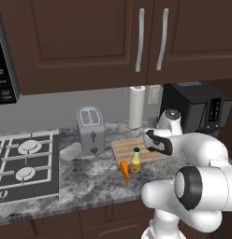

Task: Retrieve the reheated potato from the microwave, then place the potato, cheese, and condiment on the cutting board.

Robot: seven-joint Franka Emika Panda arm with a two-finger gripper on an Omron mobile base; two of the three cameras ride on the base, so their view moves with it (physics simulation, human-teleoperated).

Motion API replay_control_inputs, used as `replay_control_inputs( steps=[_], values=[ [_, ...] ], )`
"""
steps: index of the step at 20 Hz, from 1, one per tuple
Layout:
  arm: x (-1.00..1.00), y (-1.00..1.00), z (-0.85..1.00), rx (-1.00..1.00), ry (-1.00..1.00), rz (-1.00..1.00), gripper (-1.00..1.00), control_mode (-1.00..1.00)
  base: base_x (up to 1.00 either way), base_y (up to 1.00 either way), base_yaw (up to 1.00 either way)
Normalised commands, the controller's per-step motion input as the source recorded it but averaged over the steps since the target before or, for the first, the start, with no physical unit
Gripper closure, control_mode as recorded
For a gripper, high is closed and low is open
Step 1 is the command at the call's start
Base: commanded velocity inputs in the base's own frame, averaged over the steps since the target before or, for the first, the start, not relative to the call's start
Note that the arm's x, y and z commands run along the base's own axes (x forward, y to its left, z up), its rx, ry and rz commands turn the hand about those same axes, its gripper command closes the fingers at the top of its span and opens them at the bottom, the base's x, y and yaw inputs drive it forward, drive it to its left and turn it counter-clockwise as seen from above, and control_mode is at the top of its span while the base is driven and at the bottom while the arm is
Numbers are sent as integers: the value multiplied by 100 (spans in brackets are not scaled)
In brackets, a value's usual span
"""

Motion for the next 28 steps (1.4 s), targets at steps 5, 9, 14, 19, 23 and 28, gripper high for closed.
replay_control_inputs(
  steps=[5, 9, 14, 19, 23, 28],
  values=[
    [38, -5, -21, 1, 8, -14, 100, -100, 0, 0, 0],
    [29, -4, -18, 2, 0, -10, 100, -100, 0, 0, 0],
    [18, -12, -22, 4, 0, -8, 100, -100, 0, 0, 0],
    [14, -15, -24, 7, 0, -5, 100, -100, 0, 0, 0],
    [3, -10, -27, 9, 1, -4, 100, -100, 0, 0, 0],
    [-8, -4, -36, 4, 0, -3, 100, -100, 0, 0, 0]
  ],
)
